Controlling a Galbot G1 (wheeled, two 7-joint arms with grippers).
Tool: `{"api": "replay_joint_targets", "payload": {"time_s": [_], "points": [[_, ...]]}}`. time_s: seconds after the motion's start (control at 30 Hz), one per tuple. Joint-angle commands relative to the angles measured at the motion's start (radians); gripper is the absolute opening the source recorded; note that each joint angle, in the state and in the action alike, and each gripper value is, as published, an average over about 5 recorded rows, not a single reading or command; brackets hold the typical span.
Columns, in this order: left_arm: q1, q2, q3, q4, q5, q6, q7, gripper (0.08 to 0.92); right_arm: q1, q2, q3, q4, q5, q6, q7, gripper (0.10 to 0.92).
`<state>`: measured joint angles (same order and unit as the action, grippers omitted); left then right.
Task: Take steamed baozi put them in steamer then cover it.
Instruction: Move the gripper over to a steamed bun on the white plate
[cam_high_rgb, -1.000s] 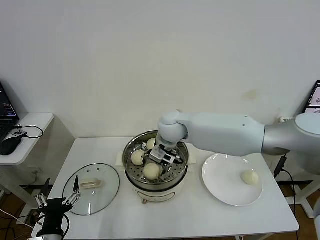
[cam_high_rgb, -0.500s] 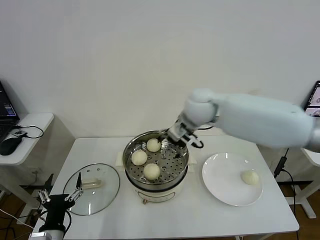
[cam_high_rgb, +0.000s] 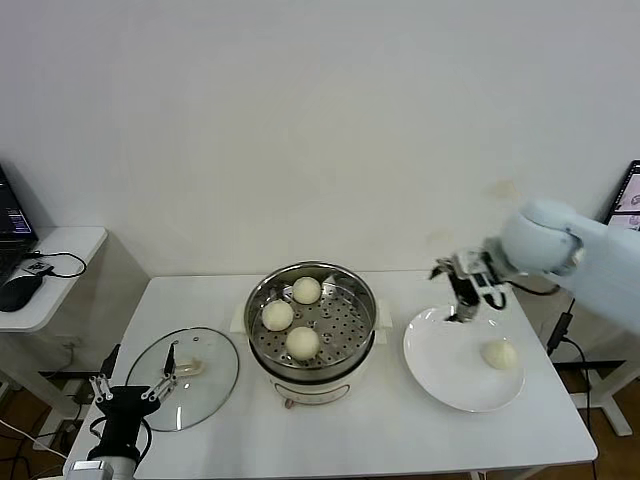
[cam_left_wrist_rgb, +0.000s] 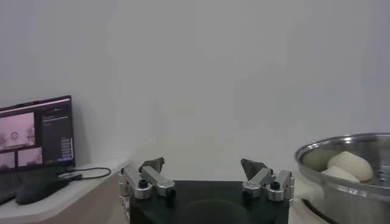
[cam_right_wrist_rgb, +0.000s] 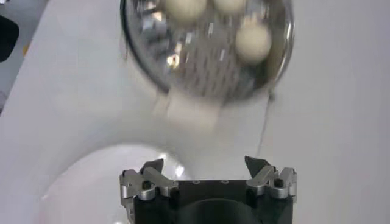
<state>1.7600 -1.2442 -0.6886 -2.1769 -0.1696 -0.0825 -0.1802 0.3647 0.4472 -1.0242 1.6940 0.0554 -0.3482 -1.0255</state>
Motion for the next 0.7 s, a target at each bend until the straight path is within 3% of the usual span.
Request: {"api": "replay_joint_targets", "payload": {"time_s": [0.03, 0.33, 0.7], "points": [[0.002, 0.003, 0.007, 0.007, 0.004, 0.001, 0.000, 0.823, -0.390, -0.116, 0.288, -0.113, -0.155, 0.027, -0.013, 0.823], [0.007, 0.009, -0.007, 0.013, 0.008, 0.013, 0.001, 0.823, -0.655, 0.015, 0.539, -0.331, -0.308, 0.061, 0.008, 0.823], [0.003, 0.009, -0.011, 0.018, 0.009, 0.017, 0.001, 0.823, -0.709, 0.112, 0.560, -0.431, -0.370, 0.067, 0.016, 0.823]]}}
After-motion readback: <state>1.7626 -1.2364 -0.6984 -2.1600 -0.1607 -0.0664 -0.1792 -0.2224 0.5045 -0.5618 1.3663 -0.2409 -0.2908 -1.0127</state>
